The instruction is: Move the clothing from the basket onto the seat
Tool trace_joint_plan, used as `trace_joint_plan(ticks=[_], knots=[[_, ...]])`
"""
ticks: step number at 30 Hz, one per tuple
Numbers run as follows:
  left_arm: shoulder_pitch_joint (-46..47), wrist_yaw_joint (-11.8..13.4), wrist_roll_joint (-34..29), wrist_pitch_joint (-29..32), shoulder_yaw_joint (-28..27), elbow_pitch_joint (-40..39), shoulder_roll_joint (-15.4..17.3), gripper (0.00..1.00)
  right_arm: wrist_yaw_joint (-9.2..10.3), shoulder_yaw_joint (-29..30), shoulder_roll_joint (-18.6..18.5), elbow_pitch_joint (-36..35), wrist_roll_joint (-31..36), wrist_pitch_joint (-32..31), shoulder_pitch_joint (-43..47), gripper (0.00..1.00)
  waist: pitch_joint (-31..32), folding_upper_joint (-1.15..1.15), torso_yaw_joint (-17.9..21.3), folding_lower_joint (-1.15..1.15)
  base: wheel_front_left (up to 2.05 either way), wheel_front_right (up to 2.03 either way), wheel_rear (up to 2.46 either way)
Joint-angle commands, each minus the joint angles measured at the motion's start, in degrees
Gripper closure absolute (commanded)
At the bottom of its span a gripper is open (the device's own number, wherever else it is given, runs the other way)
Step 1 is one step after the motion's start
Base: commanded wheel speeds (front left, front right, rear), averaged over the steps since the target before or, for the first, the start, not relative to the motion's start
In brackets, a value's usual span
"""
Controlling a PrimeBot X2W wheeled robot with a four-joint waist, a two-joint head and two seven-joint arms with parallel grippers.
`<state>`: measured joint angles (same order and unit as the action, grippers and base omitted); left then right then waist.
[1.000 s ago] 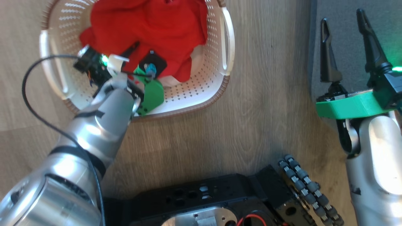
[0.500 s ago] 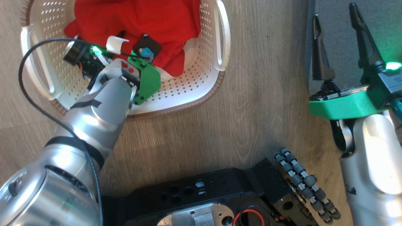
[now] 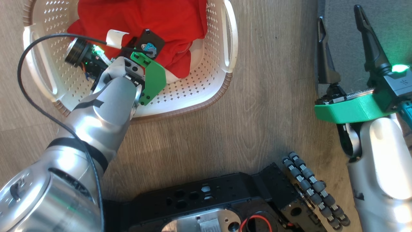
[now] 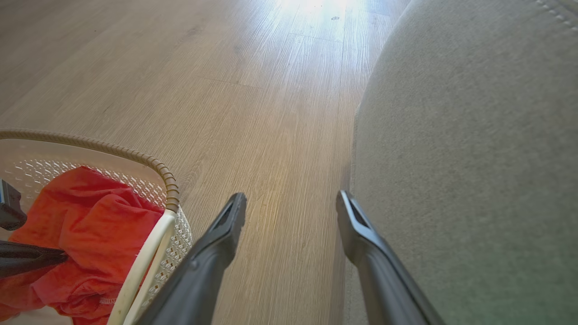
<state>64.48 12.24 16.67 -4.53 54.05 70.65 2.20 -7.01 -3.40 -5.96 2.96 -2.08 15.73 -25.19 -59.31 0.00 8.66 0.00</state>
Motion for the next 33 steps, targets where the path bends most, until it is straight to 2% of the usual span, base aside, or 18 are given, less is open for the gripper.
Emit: trace_joint_plan(ticks=[1,16,25,30,33], knots=[[-0.52,0.75,0.54,0.14,0.15,-0.86,0.68,1.0,-0.47,-0.37,-0.78,2.69,-1.55,-0.73,4.86,0.0,0.14,0.0,-0.05,0.0,0.0,0.0,0.0],[-1.6,3.7,7.64,-3.64,2.15,-0.6,0.67,1.0,-0.47,-0.82,-0.89,3.29,-1.06,-0.73,3.01,0.0,3.92,0.0,-0.29,0.0,0.0,0.0,0.0],[-6.67,5.8,14.81,-9.13,-0.56,-0.92,0.67,1.0,-0.47,-1.93,-0.53,6.54,-1.23,-0.73,2.95,0.0,13.32,0.0,-0.5,0.0,0.0,0.0,0.0],[-10.2,6.96,16.76,-10.39,-0.98,-2.56,0.67,1.0,-0.47,-3.28,-0.45,9.0,-1.12,-0.73,4.22,0.0,20.04,0.0,-1.59,0.0,0.0,0.0,0.0],[-11.72,8.5,15.82,-10.43,-2.11,-5.63,0.67,1.0,-0.47,-3.57,-0.32,9.92,-1.1,-0.73,4.84,0.0,23.35,0.0,-2.03,0.0,0.0,0.0,0.0]])
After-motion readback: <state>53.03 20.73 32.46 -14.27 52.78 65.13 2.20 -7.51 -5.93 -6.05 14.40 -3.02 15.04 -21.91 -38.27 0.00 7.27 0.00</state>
